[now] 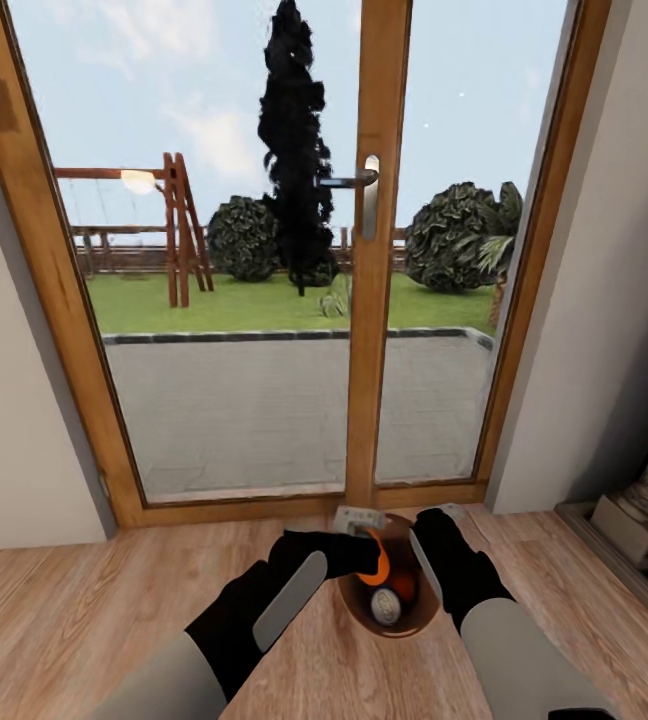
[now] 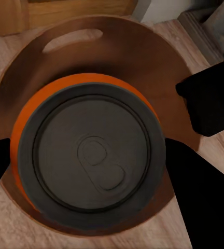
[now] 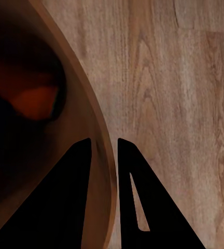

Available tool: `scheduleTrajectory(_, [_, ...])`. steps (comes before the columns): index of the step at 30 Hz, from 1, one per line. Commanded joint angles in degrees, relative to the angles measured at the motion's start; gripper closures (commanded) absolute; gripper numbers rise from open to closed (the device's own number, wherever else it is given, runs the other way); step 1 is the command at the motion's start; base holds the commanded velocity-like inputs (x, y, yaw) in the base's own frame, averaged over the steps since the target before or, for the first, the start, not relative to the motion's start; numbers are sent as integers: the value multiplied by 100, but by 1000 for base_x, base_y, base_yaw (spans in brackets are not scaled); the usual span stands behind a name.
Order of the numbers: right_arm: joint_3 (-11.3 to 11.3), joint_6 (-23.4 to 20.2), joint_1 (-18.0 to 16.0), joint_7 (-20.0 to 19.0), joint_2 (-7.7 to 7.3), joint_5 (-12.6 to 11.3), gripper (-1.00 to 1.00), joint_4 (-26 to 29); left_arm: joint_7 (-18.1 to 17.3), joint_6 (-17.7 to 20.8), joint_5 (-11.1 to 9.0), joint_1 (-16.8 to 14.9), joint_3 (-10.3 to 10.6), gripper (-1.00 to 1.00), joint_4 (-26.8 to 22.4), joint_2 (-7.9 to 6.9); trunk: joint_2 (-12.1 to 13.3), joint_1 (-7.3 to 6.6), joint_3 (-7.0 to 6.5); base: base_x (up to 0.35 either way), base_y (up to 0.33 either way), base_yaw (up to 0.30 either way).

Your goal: Put the three can of soda from the living room inside the tash can in the kitchen.

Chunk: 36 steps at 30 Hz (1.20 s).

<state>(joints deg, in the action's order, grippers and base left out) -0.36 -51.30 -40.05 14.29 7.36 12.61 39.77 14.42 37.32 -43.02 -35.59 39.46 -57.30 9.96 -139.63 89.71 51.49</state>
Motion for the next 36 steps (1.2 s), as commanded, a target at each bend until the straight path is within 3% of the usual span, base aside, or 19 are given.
scheduleTrajectory(1, [1, -3, -3, -10, 3, 41, 100, 4, -25, -51, -4, 0, 4, 100, 55, 2, -1, -1, -1, 0, 0, 0])
scheduleTrajectory(16, [84, -3, -3, -14, 62, 42, 100, 9, -123, -904, 14, 0, 136, 100, 934, 4, -1, -1, -1, 0, 0, 0])
scheduleTrajectory(21, [233, -171, 5, -14, 127, 38, 100, 56, -137, -967, 26, 0, 159, 100, 1024, 4, -1, -1, -1, 0, 0, 0])
scheduleTrajectory(33, [284, -305, 14, -22, 255, 31, 100, 99, -149, -1113, 31, 0, 166, 100, 1173, 4, -1, -1, -1, 0, 0, 0])
scheduleTrajectory(36, [393, -315, 15, -116, 264, 31, 100, 99, -150, -1136, 31, 0, 167, 100, 1213, 4, -1, -1, -1, 0, 0, 0])
